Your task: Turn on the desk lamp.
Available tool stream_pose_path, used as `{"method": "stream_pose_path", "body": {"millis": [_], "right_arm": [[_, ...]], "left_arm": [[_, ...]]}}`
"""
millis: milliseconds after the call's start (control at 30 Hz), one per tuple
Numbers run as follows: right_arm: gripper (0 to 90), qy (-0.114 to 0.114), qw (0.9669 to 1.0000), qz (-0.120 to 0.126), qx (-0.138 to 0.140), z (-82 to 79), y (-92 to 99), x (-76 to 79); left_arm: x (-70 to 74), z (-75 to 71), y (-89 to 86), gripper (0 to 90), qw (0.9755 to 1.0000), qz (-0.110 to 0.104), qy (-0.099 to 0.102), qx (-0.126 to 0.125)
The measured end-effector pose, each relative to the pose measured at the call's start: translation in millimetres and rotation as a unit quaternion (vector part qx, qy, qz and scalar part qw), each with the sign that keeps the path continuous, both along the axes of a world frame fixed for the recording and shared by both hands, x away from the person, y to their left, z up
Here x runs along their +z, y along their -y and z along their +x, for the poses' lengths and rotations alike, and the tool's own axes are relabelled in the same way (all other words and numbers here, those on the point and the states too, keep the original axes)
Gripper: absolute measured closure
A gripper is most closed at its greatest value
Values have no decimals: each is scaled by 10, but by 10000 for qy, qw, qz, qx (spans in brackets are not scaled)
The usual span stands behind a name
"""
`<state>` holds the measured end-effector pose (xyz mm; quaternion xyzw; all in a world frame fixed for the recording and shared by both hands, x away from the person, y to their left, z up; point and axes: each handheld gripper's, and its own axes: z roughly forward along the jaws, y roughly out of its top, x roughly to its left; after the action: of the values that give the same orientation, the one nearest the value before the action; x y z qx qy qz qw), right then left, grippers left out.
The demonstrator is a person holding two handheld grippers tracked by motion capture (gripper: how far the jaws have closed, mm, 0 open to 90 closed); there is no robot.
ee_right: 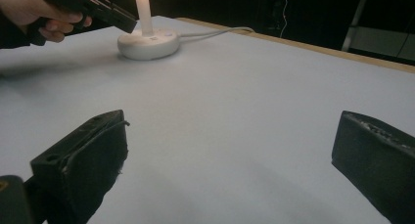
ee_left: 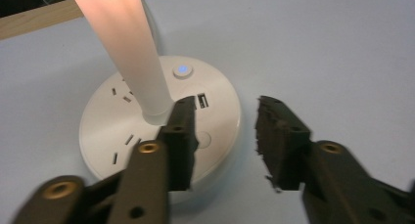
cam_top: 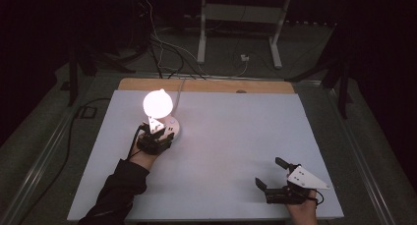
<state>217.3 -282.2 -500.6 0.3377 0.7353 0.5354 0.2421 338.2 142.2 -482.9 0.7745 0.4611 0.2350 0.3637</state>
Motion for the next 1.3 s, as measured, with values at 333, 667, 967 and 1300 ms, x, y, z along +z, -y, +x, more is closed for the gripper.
{"method": "stream_pose_path", "body": {"millis": [333, 667, 967, 1300], "right_arm": [[0, -32, 10000, -12, -8, 7, -2, -6], [0, -67, 10000, -18, 34, 21, -19, -16], [0, -94, 9999, -25, 34, 30, -22, -25], [0, -90, 9999, -14, 44, 26, -26, -22]], "left_arm": [[31, -6, 26, 161, 9996, -166, -242, 22], [75, -38, -2, 5, 9987, -402, -289, -144], [105, -94, -86, 5, 9982, -434, -240, -351], [128, -205, -195, 5, 9984, -355, -238, -367]]}}
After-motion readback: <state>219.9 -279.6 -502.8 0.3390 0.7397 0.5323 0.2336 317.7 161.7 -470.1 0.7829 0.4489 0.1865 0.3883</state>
